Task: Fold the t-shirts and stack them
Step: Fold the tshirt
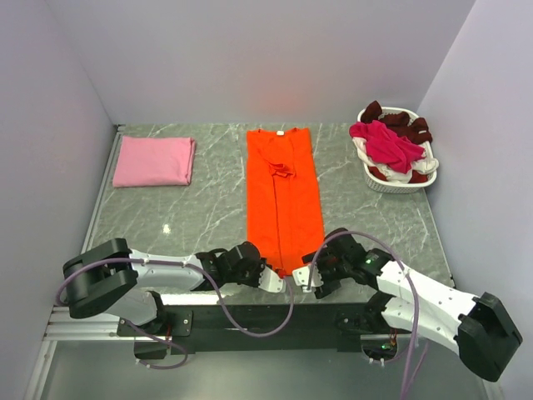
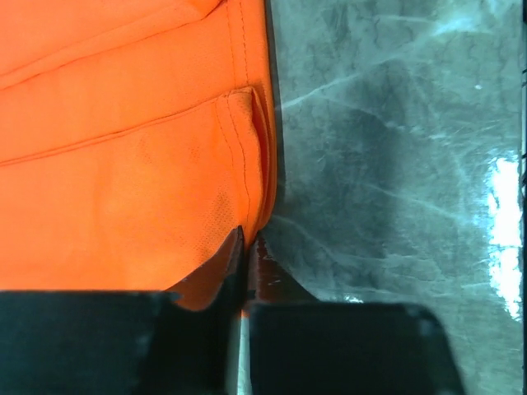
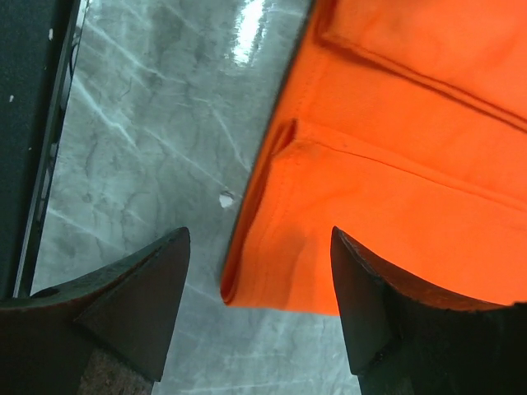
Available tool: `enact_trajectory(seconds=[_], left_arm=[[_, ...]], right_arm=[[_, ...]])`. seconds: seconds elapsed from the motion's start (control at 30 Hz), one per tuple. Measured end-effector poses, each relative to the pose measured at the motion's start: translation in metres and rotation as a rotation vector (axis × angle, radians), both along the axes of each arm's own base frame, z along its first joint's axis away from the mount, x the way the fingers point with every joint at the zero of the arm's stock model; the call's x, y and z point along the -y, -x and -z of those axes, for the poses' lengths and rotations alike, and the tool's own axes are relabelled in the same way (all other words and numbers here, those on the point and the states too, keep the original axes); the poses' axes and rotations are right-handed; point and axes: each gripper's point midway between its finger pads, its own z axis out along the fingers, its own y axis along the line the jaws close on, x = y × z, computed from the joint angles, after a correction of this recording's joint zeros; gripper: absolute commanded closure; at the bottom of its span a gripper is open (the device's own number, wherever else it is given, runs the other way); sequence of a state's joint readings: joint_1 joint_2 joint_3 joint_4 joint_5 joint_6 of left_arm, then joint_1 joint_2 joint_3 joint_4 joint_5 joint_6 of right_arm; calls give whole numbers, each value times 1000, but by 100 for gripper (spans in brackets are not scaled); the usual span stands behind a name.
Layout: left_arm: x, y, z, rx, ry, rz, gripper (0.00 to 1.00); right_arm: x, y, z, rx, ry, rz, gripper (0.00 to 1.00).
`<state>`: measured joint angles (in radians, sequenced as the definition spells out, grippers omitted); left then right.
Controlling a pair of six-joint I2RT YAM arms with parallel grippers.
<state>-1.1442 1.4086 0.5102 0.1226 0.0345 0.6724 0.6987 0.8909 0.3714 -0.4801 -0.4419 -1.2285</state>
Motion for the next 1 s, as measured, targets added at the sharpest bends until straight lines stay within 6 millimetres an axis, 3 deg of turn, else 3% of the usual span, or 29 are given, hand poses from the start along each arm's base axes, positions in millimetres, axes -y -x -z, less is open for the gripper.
enact_trajectory(seconds=[0.2, 0.27, 0.43, 0.57, 0.73, 0.83, 0.9, 1.0], left_arm=[[-2, -1, 1, 6, -8, -2, 99], [-3, 0, 1, 7, -6, -2, 99], [-8, 2, -1, 8, 0, 0, 99], [-8, 3, -6, 14, 16, 0, 99], [-8, 0, -13, 9, 46, -3, 99], [-14, -17, -21, -2, 81, -49, 99], [-20, -36, -29, -6, 110, -99, 99], [-22, -73, -51, 6, 169, -170, 99]], right_arm=[[-9, -11, 3, 73, 14, -4, 29], [-12, -17, 4, 93, 17, 9, 38], [-8, -24, 11, 94, 53, 50, 77], [-4, -23, 14, 89, 75, 60, 99], [-4, -20, 8, 77, 56, 74, 100], [-8, -26, -7, 56, 22, 113, 100], [-13, -44, -25, 53, -17, 169, 100], [-16, -86, -56, 72, -72, 274, 100]])
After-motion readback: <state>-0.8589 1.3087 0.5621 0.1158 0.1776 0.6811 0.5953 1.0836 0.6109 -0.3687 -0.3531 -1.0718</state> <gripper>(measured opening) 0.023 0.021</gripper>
